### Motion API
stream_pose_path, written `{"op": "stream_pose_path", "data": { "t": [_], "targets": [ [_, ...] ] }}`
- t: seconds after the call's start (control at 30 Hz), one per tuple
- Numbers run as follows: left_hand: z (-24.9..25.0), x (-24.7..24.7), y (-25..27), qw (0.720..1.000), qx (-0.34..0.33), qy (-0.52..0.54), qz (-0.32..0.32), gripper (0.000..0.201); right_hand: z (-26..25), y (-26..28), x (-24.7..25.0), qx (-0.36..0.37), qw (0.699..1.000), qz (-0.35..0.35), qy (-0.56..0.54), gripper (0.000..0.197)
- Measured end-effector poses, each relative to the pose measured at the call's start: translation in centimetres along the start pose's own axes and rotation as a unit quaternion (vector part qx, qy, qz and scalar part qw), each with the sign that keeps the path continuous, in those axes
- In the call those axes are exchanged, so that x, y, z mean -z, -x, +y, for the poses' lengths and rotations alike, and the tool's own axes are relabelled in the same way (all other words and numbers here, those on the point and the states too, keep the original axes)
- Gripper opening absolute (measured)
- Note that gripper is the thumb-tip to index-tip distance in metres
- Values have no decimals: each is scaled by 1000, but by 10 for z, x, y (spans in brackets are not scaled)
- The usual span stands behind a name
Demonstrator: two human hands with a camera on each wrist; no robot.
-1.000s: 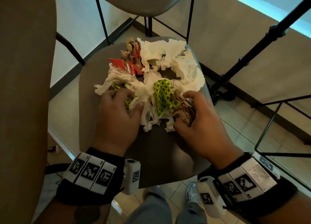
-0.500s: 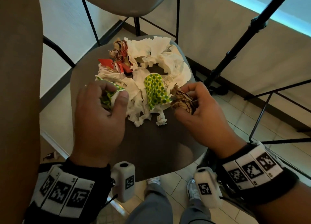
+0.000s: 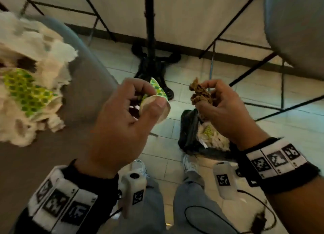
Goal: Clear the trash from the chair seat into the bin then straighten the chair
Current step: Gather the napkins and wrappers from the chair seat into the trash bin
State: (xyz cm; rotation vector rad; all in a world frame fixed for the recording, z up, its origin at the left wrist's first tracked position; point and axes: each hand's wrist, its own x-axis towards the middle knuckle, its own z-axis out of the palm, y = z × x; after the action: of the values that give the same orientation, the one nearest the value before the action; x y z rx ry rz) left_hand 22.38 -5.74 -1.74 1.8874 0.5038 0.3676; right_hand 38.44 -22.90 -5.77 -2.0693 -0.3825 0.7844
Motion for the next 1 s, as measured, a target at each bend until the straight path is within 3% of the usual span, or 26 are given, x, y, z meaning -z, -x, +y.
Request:
{"op": "stream_pose_path", "data": {
  "t": [0.17,0.33,0.53,0.67,0.73,0.87,1.0],
  "targets": [
    [-54,-144,-32,985,69,-8,-159,9,149,-12,67,-131,988,78,-20,23],
    [-134,-270,-42,936,152,-84,-307,9,291,-32,85,-269,958,101,-20,27],
    [-207,-370,-43,889,191,-163,-382,18,406,-51,81,-386,917,73,-67,35],
    [-223,-408,-43,846,216,-158,-460,71,439,-62,81,-458,867,77,-181,80],
    [-223,-414,-42,830,225,-168,-481,87,440,-63,84,-481,846,68,-222,92],
    [-223,-398,-35,824,265,-185,-466,92,436,-54,85,-482,843,48,-234,78],
    [-201,-356,-31,850,298,-139,-412,78,402,-43,73,-464,870,-10,-167,33]
  ]
}}
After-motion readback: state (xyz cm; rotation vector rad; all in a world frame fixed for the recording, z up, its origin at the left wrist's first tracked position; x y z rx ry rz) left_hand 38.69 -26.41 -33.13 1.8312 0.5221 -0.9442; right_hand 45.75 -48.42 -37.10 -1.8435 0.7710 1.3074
